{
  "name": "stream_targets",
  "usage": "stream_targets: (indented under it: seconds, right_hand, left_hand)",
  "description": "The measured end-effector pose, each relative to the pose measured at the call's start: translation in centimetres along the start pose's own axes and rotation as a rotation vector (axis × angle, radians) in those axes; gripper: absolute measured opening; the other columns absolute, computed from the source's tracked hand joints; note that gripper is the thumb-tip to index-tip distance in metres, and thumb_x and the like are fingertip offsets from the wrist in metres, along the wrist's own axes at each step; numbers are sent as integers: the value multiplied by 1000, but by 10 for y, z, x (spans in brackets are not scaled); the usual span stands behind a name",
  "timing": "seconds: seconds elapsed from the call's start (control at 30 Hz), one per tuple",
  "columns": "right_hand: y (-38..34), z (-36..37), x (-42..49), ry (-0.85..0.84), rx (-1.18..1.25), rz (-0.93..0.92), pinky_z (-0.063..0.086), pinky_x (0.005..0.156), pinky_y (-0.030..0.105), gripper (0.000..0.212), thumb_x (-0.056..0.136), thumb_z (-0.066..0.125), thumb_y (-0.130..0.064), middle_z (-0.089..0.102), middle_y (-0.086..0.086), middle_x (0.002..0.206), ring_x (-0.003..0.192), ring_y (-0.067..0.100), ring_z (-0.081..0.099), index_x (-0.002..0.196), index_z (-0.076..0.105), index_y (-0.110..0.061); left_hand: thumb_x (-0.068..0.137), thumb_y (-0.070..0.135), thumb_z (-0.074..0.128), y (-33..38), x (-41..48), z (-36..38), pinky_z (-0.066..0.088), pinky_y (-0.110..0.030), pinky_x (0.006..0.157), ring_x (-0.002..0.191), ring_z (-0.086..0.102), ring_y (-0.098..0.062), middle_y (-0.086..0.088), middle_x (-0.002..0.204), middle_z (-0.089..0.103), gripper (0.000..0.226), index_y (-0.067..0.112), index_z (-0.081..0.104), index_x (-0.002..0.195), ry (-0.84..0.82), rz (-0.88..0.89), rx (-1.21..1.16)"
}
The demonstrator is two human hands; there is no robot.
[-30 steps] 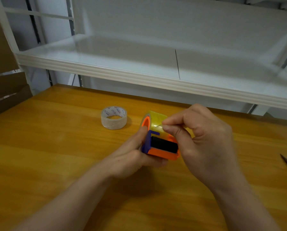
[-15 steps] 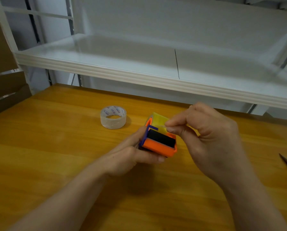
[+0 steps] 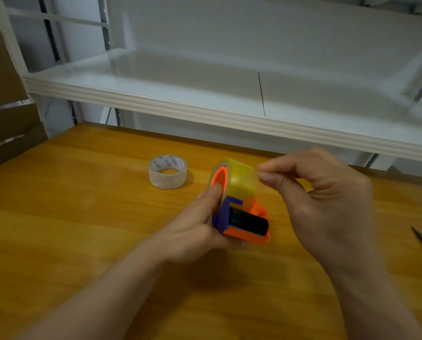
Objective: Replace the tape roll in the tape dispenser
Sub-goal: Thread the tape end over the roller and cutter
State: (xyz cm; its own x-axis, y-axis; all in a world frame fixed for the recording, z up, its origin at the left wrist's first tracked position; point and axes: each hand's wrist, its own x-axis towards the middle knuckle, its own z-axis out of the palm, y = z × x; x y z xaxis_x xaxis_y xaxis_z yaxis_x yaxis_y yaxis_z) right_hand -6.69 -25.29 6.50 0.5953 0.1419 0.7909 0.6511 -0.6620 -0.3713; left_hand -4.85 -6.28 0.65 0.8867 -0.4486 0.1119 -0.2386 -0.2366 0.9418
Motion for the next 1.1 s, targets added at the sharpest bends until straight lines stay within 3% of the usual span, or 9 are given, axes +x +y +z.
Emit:
stream_targets:
  seconds: [0.1,0.23,0.33,0.4,0.5,0.67,0.9,1.03,1.1]
  right_hand:
    - [-1,-3,2,38,62,68,47,76,9,15,84,77,-15,70,-11,88,86,1,66,91,73,-28]
    - [-1,-3,2,-45,30,9,50,75,13,13,84,78,-14,70,-10,88,85,2,66,91,76,-25]
    - [3,-7,1,-143,-22,-63,55,74,28,12,84,78,-14,70,-8,87,85,5,67,92,78,-23]
    - [5,-9,1,-192,-30,-107,57,85,41,9,87,75,-16,71,-7,90,93,11,70,92,77,-23]
    - [5,-10,1,-236,-80,-163,43,107,60,11,86,72,-16,73,-7,94,109,16,68,90,76,-25]
    - [-1,-11,3,-344,-235,-260,28,107,75,12,79,67,-20,73,-8,88,111,23,68,86,76,-26]
    - [-1,-11,4,-385,-272,-288,25,104,79,14,74,68,-19,73,-6,88,112,28,68,84,76,-25]
    - [-5,-9,3,-399,-228,-249,24,108,77,13,77,67,-20,72,-8,90,116,26,66,85,74,-27]
    - [-5,-8,2,-398,-206,-234,24,108,77,14,78,67,-20,71,-8,90,117,26,65,87,74,-27]
  left_hand:
    - [63,46,84,-5,2,1,49,-42,109,133,52,-15,7,146,48,108,45,23,152,19,27,96]
    - [69,34,85,-6,2,-4,49,-35,108,127,57,-11,9,137,58,95,39,33,148,25,37,39]
    - [78,9,80,-3,-1,-9,53,-22,89,107,67,-6,13,110,71,82,24,37,147,-33,-14,-71]
    - [80,2,77,-2,-2,-9,52,-19,81,94,69,-5,15,96,73,77,16,37,145,-59,-36,-113]
    - [82,5,76,-1,-2,-8,51,-17,80,92,68,-1,20,93,72,75,14,37,146,-47,-44,-122]
    - [85,0,73,-1,-2,-9,50,-15,78,88,67,4,22,89,72,56,20,49,131,-35,-67,-143]
    - [85,-3,70,2,-2,-7,49,-11,76,86,68,6,24,87,72,62,18,43,136,-30,-76,-147]
    - [83,3,76,3,-4,-7,52,-17,79,86,68,-2,14,89,71,81,13,30,150,-5,-76,-136]
    - [81,8,77,3,-3,-7,53,-21,79,87,67,-6,5,91,69,77,14,35,146,6,-57,-131]
